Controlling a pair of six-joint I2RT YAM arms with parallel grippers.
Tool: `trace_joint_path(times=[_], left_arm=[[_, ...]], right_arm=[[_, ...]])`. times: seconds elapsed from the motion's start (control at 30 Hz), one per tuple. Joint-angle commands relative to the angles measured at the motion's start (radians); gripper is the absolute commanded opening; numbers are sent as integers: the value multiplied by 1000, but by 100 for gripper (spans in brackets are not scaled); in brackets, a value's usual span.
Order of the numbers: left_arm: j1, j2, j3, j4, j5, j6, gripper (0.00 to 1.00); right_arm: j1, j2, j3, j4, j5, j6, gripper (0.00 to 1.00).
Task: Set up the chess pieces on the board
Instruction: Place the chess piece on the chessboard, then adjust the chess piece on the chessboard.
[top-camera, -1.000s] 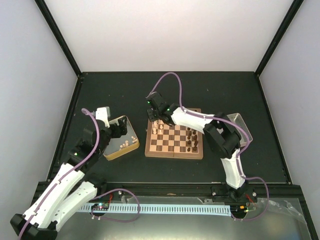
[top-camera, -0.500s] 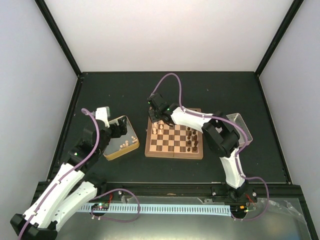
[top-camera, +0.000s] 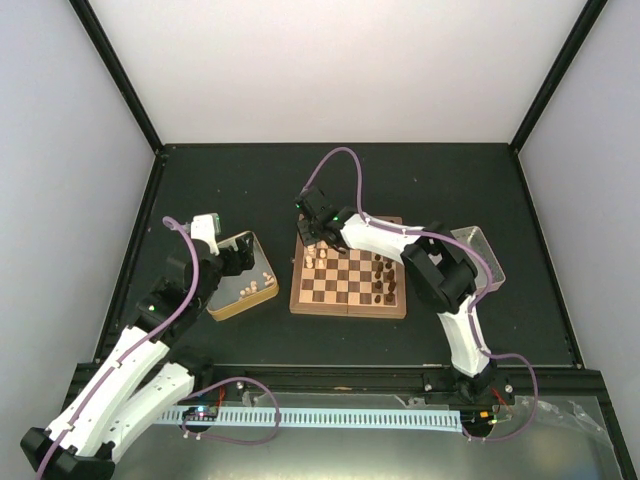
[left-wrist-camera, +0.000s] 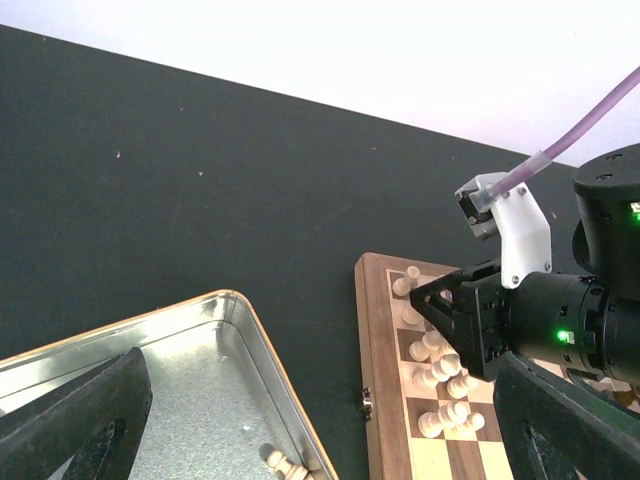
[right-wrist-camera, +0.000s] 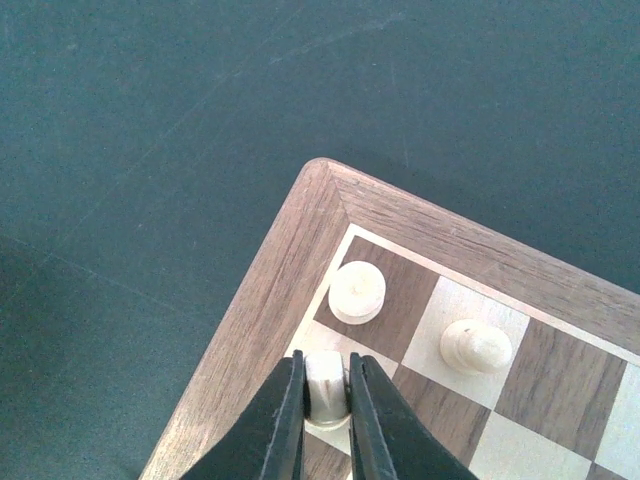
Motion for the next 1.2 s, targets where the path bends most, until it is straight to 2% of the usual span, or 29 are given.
trace_joint_path(times=[0.0, 0.33, 0.77, 1.03, 1.17], left_arm=[[7, -10, 21, -11, -19, -5, 95], [8, -10, 21, -11, -19, -5, 96], [13, -1, 24, -11, -16, -5, 97], [25, 2, 21, -4, 8, -3, 97], [46, -4, 19, -2, 6, 0, 97]], right_arm=[[-5, 19, 25, -19, 4, 8, 15], [-9, -40, 22, -32, 0, 42, 27], [-31, -110, 34, -68, -66, 122, 37], [-32, -129, 37, -231, -179, 230, 36], [-32, -111, 36, -254, -273, 260, 35]])
